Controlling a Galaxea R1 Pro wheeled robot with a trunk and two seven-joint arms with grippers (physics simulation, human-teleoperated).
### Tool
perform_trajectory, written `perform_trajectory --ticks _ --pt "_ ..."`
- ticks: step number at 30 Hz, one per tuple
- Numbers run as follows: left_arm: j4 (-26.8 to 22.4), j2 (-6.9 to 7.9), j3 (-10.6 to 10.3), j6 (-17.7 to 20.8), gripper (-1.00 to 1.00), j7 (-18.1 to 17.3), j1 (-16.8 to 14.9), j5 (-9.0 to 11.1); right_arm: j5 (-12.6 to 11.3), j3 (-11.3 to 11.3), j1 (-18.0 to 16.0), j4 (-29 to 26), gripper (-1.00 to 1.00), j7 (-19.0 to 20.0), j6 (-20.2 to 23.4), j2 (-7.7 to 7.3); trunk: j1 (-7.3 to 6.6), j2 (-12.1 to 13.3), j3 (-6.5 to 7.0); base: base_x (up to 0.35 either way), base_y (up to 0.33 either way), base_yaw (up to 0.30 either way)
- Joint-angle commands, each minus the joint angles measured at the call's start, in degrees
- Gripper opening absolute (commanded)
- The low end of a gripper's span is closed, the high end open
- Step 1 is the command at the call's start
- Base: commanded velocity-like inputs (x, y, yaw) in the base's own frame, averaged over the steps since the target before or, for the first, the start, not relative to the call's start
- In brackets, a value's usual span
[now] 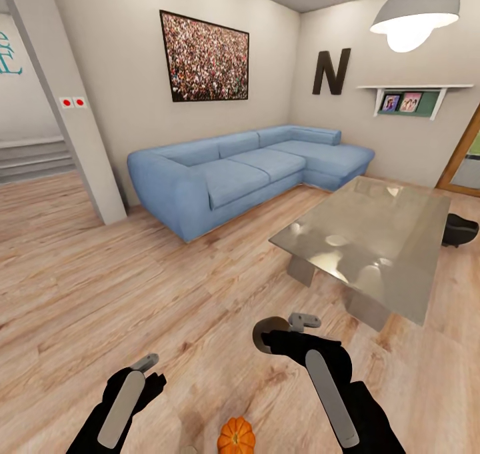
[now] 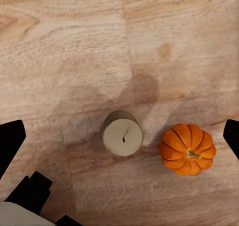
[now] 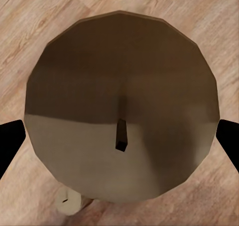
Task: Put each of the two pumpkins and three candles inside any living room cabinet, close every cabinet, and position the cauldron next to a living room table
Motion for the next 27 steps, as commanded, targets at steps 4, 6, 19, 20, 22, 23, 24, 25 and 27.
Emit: perform_trajectory --ticks 4,6,19,20,22,23,24,25,27 --pt "-0.07 -0.07 0.10 0.12 1.00 0.42 -0.04 0.50 -0.58 0.02 -0.05 -0.04 -1.00 -0.59 0.05 -0.03 0.88 -1.65 -0.78 0.000 0.000 0.000" --pt "-0.07 -0.08 0.10 0.12 1.00 0.40 -0.03 0.49 -0.58 0.03 -0.04 -0.04 -1.00 -0.60 0.05 -0.03 1.32 -2.45 -1.13 0.000 0.000 0.000" --pt "-0.20 -0.12 0.10 0.22 1.00 0.43 -0.04 0.57 -0.59 -0.05 -0.06 0.03 -1.00 -0.60 0.05 -0.27 4.17 -7.66 -3.47 0.000 0.000 0.000" --pt "-0.22 -0.12 0.10 0.22 1.00 0.41 -0.04 0.57 -0.58 -0.05 -0.06 0.03 -1.00 -0.57 0.05 -0.26 4.39 -8.06 -3.65 0.000 0.000 0.000" --pt "-0.22 -0.12 0.10 0.25 1.00 0.42 -0.01 0.57 -0.64 -0.09 -0.07 0.03 -1.00 -0.53 0.05 -0.37 4.83 -8.86 -4.01 0.000 0.000 0.000" --pt "-0.23 -0.12 0.10 0.27 1.00 0.43 -0.03 0.57 -0.65 -0.11 -0.06 0.03 -1.00 -0.52 0.05 -0.43 5.05 -9.27 -4.19 0.000 0.000 0.000" --pt "-0.24 -0.12 0.10 0.28 1.00 0.41 -0.03 0.57 -0.66 -0.09 -0.04 0.03 -1.00 -0.52 0.05 -0.46 5.27 -9.67 -4.37 0.000 0.000 0.000" --pt "-0.24 -0.12 0.10 0.28 1.00 0.39 -0.04 0.57 -0.66 -0.08 -0.05 0.03 -1.00 -0.52 0.05 -0.44 5.49 -10.07 -4.55 0.000 0.000 0.000" --pt "-0.24 -0.12 0.10 0.29 1.00 0.36 -0.04 0.57 -0.66 -0.06 -0.05 0.03 -1.00 -0.52 0.05 -0.42 5.93 -10.87 -4.91 0.000 0.000 0.000"
